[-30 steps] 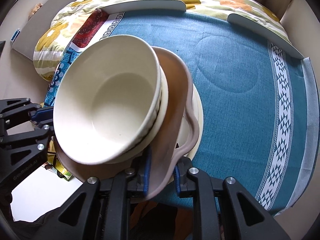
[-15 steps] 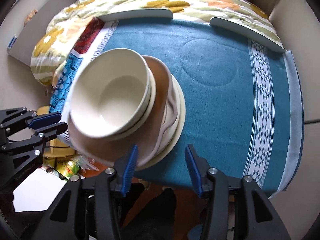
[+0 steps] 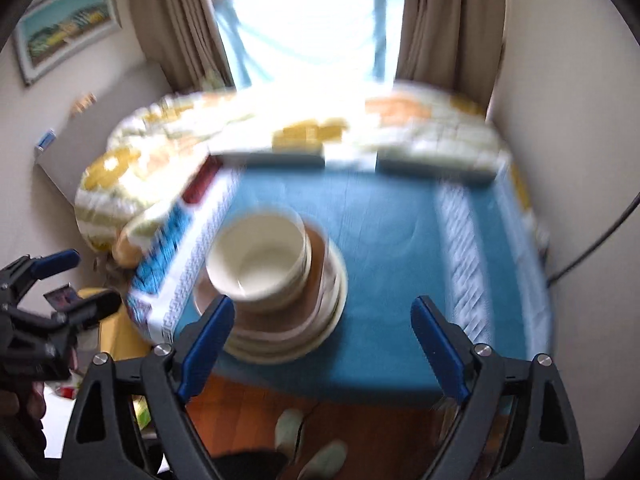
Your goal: Organize plates and bowls
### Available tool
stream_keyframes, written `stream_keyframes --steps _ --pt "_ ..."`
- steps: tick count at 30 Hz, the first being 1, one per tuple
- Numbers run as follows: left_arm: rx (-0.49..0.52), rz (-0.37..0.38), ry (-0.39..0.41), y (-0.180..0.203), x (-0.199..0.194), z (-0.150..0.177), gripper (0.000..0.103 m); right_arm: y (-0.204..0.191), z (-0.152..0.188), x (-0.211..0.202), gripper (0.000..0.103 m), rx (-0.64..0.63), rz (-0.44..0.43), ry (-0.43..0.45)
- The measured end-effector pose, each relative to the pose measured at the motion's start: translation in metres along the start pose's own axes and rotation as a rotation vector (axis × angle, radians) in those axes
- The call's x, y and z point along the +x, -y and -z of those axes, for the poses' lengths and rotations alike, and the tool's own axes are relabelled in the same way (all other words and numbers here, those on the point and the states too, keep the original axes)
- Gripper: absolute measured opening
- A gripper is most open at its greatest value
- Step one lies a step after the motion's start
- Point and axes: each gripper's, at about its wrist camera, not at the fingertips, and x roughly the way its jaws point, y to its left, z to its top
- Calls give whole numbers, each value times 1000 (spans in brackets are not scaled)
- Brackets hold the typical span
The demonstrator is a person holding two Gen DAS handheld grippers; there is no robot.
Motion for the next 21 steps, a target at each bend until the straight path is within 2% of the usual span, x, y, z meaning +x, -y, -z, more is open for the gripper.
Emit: stream_keyframes --steps 3,4,6,8,10,12,21 --pt "-17 -66 216 12 -60 -11 103 3 -6 -61 88 -9 68 198" --pt "-18 -94 277 17 -77 -12 103 5 -7 -79 92 -4 89 254" --pt "-14 -139 360 25 -103 -12 103 9 -6 -107 103 15 130 337" --pt "-5 -152 412 31 -120 -9 103 13 -2 -128 103 41 151 396" --pt "-1 -146 444 35 -132 -2 103 16 3 -142 103 62 168 438" --pt "-5 -124 461 39 -140 7 103 15 7 -147 103 57 174 439" --pt "-12 -130 445 38 -162 47 103 3 35 -158 103 62 165 422"
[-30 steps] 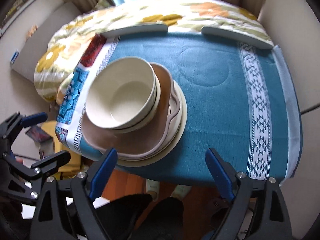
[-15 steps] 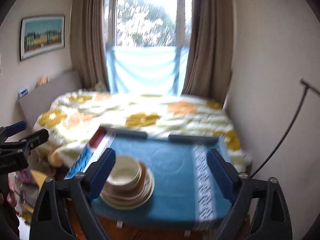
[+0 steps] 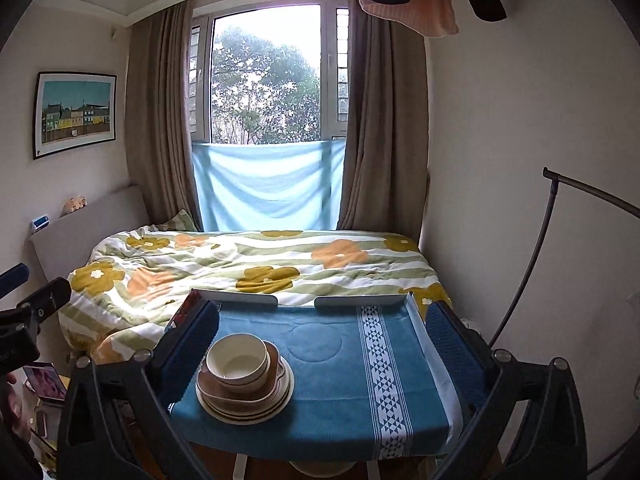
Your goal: Organize plates and bowls
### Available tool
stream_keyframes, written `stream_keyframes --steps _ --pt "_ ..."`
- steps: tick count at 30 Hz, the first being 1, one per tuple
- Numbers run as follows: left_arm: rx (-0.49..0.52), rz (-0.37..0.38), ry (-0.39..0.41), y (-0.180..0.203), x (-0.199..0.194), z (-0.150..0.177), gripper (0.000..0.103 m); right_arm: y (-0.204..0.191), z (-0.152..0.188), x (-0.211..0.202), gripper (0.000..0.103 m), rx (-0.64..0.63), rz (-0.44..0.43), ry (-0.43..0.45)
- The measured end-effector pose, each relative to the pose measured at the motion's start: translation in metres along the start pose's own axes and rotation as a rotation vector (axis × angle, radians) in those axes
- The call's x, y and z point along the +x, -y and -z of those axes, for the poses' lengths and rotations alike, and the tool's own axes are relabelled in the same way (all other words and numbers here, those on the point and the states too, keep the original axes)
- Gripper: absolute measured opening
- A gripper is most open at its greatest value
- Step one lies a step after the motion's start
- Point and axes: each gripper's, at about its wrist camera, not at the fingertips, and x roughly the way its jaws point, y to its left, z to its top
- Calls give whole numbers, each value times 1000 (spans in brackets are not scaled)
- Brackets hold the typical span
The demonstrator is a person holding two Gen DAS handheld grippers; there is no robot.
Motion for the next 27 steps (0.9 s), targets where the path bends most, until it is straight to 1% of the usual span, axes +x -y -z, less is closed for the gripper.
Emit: stream_keyframes --steps 5,12,27 --pt "6 2 2 2 -10 2 103 1 4 -16 103 4 17 3" --pt "10 6 -2 1 -18 6 103 -1 6 -23 103 11 34 -2" --pt "19 9 3 4 -28 7 103 -2 8 -32 103 10 40 -1"
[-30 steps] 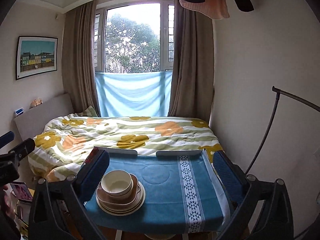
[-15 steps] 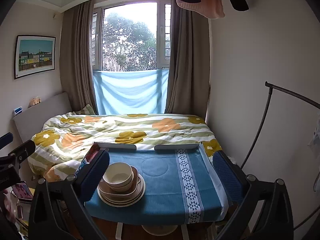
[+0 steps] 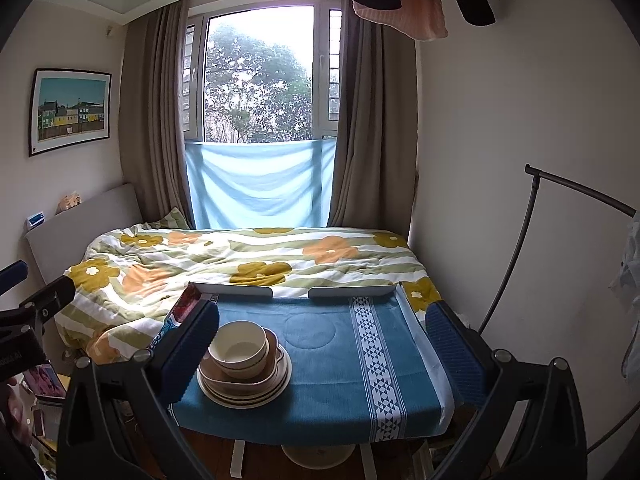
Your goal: Organize plates and bowls
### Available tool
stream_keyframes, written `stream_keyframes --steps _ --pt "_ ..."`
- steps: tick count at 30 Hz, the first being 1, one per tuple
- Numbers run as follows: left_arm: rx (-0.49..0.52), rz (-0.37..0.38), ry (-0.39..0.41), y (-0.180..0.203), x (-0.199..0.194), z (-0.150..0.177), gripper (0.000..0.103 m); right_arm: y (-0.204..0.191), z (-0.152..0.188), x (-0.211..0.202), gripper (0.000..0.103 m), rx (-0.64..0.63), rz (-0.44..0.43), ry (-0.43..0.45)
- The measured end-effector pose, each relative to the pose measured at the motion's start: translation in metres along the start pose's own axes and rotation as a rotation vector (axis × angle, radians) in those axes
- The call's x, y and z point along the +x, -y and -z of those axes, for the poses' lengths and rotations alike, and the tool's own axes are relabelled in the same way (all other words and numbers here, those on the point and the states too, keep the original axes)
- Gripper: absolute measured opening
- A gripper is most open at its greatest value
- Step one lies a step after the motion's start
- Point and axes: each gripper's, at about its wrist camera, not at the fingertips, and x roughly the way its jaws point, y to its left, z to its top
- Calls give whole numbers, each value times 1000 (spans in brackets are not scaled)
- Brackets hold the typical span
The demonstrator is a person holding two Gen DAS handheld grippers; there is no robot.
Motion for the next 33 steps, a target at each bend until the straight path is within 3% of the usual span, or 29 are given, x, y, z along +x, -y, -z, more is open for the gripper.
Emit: stream_keyframes --steps 21,27,33 --pt "12 -12 13 3 -2 -3 103 4 -3 0 103 -1 4 5" --pt "16 -64 40 2 -5 -5 103 4 -4 2 103 -7 4 3" --pt "21 -64 51 0 -5 -4 103 4 -5 5 103 -12 -2 2"
